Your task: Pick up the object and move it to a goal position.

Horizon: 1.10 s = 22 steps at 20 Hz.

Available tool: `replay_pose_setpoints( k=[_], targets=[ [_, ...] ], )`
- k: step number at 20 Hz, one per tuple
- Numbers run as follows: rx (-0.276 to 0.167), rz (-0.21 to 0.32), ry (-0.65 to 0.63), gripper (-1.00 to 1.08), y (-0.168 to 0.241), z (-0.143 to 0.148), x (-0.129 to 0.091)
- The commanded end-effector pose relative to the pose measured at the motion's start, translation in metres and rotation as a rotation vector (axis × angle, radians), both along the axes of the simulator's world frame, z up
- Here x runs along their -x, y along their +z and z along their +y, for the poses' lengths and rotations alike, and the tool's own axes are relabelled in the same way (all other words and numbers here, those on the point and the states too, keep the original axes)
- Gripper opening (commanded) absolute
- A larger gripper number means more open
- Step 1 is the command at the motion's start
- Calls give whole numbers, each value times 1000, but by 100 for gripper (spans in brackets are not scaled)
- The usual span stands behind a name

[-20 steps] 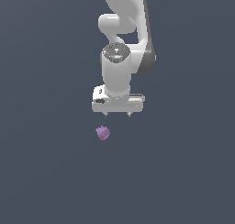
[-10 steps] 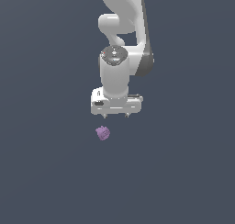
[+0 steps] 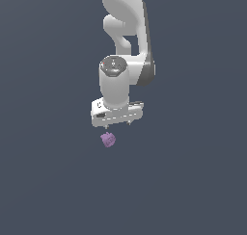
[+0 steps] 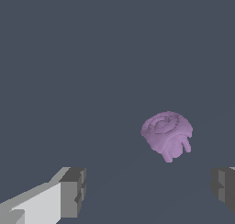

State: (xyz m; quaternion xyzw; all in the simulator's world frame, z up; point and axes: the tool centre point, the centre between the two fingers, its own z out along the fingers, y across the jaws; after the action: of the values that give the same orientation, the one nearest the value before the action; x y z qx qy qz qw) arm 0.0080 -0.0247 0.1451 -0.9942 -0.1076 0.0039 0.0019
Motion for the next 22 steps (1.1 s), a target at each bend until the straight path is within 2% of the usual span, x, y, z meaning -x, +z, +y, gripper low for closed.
replay_pose_setpoints(
  k=[1, 14, 22],
  targets=[
    [1, -1, 58, 100, -7, -7, -2],
    [2, -5, 357, 100, -42, -40, -7],
    [1, -8, 472, 100, -55, -53, -9]
  ],
)
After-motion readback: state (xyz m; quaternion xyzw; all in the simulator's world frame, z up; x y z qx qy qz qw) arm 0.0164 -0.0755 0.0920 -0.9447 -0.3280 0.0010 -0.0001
